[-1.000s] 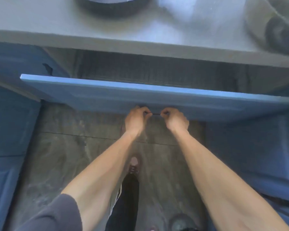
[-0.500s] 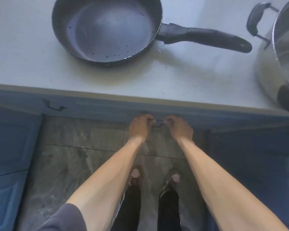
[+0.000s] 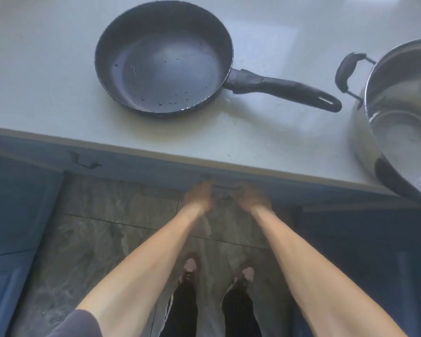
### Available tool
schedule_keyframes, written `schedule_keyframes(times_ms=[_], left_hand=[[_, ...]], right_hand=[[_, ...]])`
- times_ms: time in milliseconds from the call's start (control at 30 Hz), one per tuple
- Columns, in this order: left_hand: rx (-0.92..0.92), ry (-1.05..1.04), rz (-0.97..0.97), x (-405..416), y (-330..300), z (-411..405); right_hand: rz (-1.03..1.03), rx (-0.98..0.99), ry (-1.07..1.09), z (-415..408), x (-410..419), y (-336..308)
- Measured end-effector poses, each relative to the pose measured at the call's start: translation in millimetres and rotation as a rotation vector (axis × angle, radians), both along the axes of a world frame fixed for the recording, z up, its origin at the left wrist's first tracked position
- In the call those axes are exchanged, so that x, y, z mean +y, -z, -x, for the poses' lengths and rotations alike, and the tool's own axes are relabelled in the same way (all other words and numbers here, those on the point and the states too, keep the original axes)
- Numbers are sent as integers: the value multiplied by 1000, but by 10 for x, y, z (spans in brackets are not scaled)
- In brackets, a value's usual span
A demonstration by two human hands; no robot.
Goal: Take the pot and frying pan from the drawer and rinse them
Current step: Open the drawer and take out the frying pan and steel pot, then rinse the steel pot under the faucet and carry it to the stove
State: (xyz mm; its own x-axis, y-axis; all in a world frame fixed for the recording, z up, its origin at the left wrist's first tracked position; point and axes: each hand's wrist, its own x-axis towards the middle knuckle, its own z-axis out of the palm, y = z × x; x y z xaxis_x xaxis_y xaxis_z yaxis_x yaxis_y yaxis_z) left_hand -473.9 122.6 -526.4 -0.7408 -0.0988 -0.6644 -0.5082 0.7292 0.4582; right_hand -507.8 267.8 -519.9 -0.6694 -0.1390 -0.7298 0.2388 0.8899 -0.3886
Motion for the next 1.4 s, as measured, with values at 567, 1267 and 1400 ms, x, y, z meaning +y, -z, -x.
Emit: schedule_keyframes(times_ms=[567, 1267, 1400], left_hand=[[618, 105, -130, -670, -3800, 24], [1199, 348, 99, -173, -5907, 262], [1078, 454, 25, 332, -5490, 442]], right_hand=[[387, 447, -15, -98, 296, -3859], [265, 1328, 283, -373, 1086, -5890], [143, 1247, 431, -543, 1597, -5516]])
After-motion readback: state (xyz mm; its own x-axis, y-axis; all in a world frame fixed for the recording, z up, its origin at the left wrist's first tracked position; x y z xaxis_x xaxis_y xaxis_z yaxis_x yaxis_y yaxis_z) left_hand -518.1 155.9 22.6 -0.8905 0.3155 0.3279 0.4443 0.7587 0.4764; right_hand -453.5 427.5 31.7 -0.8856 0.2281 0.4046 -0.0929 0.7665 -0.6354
